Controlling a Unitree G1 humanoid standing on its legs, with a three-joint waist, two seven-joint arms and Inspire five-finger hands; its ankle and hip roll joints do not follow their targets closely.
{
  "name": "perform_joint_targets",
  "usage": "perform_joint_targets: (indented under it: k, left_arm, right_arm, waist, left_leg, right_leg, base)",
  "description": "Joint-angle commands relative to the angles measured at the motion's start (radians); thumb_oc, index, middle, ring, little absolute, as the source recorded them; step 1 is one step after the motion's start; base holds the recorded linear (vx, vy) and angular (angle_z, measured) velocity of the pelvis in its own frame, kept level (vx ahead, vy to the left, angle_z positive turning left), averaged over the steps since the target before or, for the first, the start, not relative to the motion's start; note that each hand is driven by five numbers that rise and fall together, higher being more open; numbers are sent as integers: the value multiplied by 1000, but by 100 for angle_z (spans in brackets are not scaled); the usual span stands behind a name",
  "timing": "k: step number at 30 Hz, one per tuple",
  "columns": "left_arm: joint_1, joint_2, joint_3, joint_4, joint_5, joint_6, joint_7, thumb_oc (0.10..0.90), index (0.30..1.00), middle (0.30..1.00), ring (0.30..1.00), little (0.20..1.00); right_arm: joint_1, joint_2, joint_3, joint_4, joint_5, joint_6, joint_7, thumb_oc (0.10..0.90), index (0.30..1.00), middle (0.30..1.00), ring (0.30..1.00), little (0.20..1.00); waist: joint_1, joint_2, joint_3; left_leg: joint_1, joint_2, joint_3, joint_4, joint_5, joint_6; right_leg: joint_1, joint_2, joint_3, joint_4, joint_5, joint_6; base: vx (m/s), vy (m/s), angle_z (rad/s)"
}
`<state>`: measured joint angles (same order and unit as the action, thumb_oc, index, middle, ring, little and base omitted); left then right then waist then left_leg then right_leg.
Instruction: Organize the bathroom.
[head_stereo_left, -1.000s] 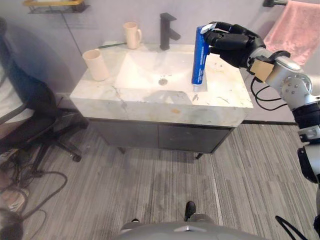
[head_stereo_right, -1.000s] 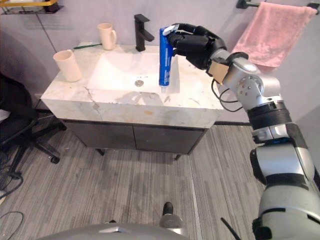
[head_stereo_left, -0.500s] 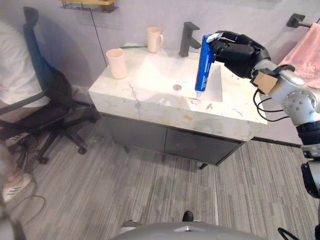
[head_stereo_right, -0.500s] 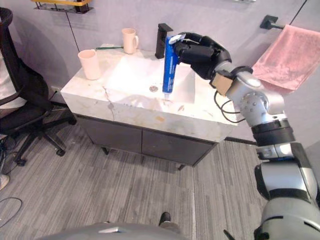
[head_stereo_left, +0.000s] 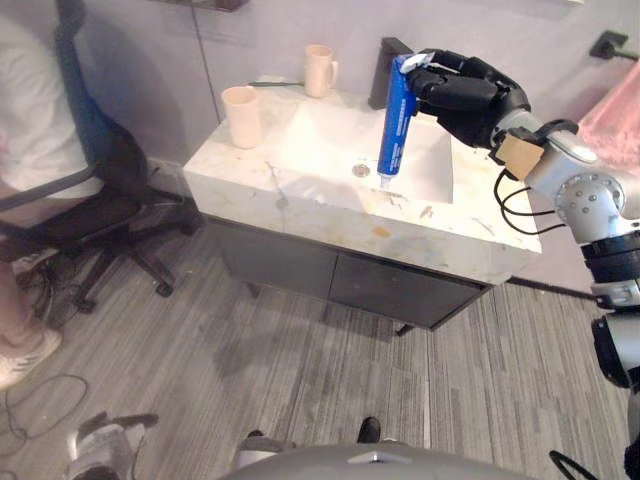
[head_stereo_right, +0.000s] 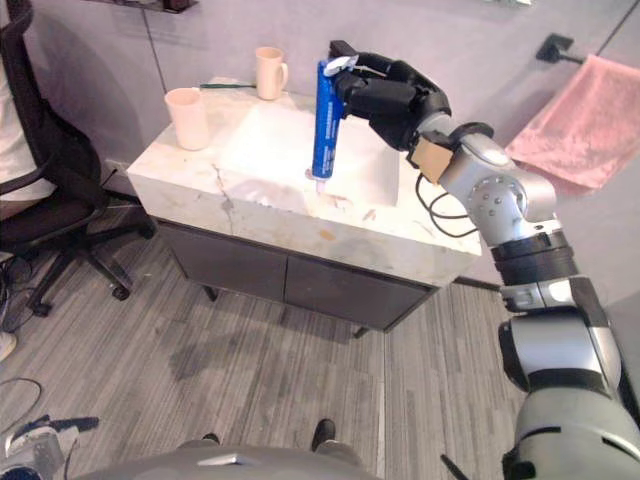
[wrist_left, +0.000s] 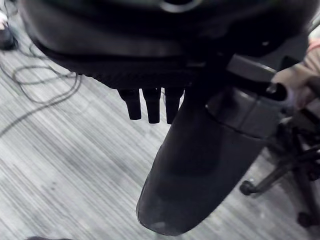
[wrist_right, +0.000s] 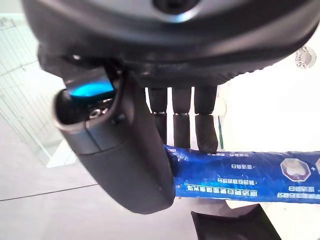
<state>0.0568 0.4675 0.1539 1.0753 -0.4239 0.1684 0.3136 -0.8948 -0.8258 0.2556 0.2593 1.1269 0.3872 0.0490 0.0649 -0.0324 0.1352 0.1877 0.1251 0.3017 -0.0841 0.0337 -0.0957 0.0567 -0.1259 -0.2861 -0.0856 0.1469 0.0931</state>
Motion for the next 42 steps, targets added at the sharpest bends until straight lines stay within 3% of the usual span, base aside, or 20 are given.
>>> perform_joint_targets:
  k: [1,7,11,13,15,16,18,19,25,37,38,39,41,42]
  left_arm:
    - [-10,53,-83,95,90,12,-54,800,900,900,900,900]
    - [-3,-14,-132,184,81,19,-79,800,900,900,900,900]
    - [2,-47,-140,224,76,3,-81,800,900,900,900,900]
    - [-2,-49,-144,224,82,13,-86,800,900,900,900,900]
    - [-5,-53,-165,217,67,34,-79,800,900,900,900,900]
    - [3,-51,-183,207,47,42,-72,800,900,900,900,900]
    - [5,-51,-190,203,44,49,-71,800,900,900,900,900]
    - [12,-53,-179,214,64,42,-79,800,900,900,900,900]
    - [2,-53,-198,223,80,48,-62,800,900,900,900,900]
    - [9,-24,-215,203,132,32,-81,800,900,900,900,900]
    - [7,-17,-221,210,144,35,-86,800,900,900,900,900]
    - [-2,-8,-226,219,147,37,-94,800,900,900,900,900]
    - [-17,-2,-231,220,142,49,-93,800,900,900,900,900]
    - [-26,-4,-238,223,127,52,-87,800,900,900,900,900]
  right_arm:
    - [-238,-14,7,23,44,-118,35,400,300,300,300,300]
    - [-246,-13,21,34,41,-106,62,400,300,300,300,300]
    - [-252,-26,35,35,37,-101,75,400,300,300,300,300]
    - [-238,-38,30,25,33,-103,78,400,300,300,300,300]
    - [-212,-34,14,2,11,-102,73,400,300,300,300,300]
    - [-192,-3,20,-13,-15,-128,64,400,300,300,300,300]
    - [-194,10,29,-20,-20,-138,52,400,300,300,300,300]
    - [-208,28,62,-49,-1,-163,4,400,300,300,300,300]
    - [-167,38,22,-75,1,-144,25,400,300,300,300,300]
    - [-151,82,4,-33,-54,-146,35,400,300,300,300,300]
    - [-147,79,10,-23,-53,-157,43,400,300,300,300,300]
    - [-130,71,12,-22,-60,-168,50,400,300,300,300,300]
    - [-111,68,1,-29,-82,-162,64,400,300,300,300,300]
    - [-102,78,-7,-47,-99,-143,51,400,300,300,300,300]
  waist:
    - [-19,-27,-62]
    - [-24,-33,-55]
    - [-23,-50,-34]
    - [-22,-57,-19]
    - [-20,-55,-8]
    - [-1,-42,6]
    - [8,-38,10]
    - [29,-46,33]
    - [23,-38,19]
    - [42,-15,22]
    - [40,-8,29]
    - [26,14,48]
    - [11,19,63]
    - [1,11,69]
  left_leg:
    - [-55,-44,-71,109,-83,40]
    - [-73,-31,-66,165,-73,25]
    - [-152,-2,-64,380,-13,-10]
    - [-200,-3,-36,468,-21,-12]
    - [-214,-33,-38,417,-67,19]
    - [-210,-75,-107,254,-67,44]
    - [-215,-80,-134,209,-53,46]
    - [-248,-98,-208,219,-21,47]
    - [-176,-140,-201,173,-74,85]
    - [-157,-173,-218,155,-97,139]
    - [-159,-179,-235,161,-94,152]
    - [-157,-180,-278,179,-103,165]
    - [-146,-190,-308,195,-123,163]
    - [-132,-200,-333,196,-133,149]
  right_leg:
    - [51,45,46,8,-135,-14]
    - [46,48,56,16,-142,-27]
    - [43,57,60,20,-145,-65]
    - [50,53,44,29,-148,-76]
    - [52,43,35,42,-148,-64]
    - [45,41,55,64,-151,-44]
    - [42,42,61,66,-152,-39]
    - [38,34,90,74,-145,-32]
    - [8,-3,90,103,-139,-3]
    - [-39,-65,118,209,-145,33]
    - [-77,-87,138,313,-111,32]
    - [-169,-104,210,495,-25,23]
    - [-232,-113,263,515,30,20]
    - [-243,-122,278,396,36,27]
  base:
    - [-12,38,-16]
    - [-4,19,-8]
    - [-8,-9,0]
    - [19,10,12]
    - [65,131,24]
    - [59,131,23]
    - [55,118,0]
    - [43,94,-14]
    - [95,121,-52]
    - [44,90,-1]
    - [19,131,-2]
    - [63,97,8]
    - [127,-18,25]
    - [154,-91,48]
